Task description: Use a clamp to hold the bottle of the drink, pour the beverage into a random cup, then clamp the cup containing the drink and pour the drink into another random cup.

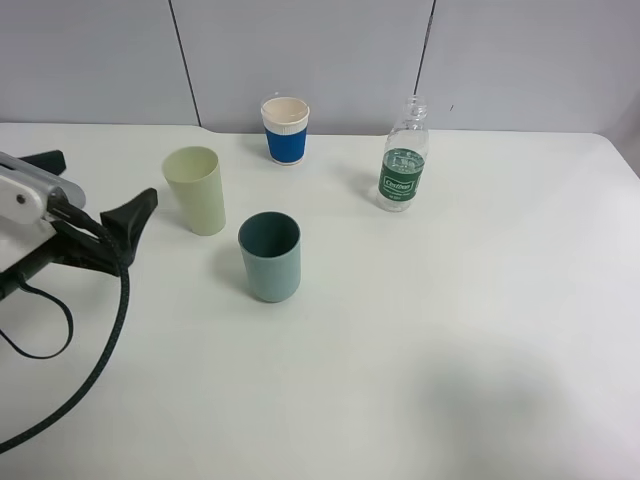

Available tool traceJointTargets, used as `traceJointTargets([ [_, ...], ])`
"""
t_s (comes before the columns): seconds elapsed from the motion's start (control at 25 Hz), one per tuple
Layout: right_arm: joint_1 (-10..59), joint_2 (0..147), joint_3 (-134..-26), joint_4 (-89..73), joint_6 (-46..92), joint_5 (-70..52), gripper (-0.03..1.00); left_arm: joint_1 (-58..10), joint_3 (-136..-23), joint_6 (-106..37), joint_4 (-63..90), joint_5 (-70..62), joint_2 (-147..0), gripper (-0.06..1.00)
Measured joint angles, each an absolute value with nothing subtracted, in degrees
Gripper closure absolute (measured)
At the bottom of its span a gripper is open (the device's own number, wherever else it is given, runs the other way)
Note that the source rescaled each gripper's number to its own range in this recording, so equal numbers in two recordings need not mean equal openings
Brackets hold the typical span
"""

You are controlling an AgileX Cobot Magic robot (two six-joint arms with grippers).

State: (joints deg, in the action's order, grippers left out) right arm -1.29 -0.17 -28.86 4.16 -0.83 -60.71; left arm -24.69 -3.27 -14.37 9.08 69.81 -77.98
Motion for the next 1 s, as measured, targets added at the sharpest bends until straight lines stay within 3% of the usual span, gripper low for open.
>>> traceJointTargets([
  [0.4,-1.29,-0.17,-28.86,4.16,-0.83,-60.71,0.30,-24.69,-4.32,-18.49,11.91,66.62,-62.31,-0.06],
  [0.76,-1.29,-0.17,-28.86,4.16,-0.83,-60.71,0.30,-23.53,-18.30,-18.54,6.04,22.74,-53.09,0.00],
  [1.0,-1.29,-0.17,-28.86,4.16,-0.83,-60.71,0.30,-22.15,-27.76,-0.56,-14.61,-5.24,-48.45,0.03],
])
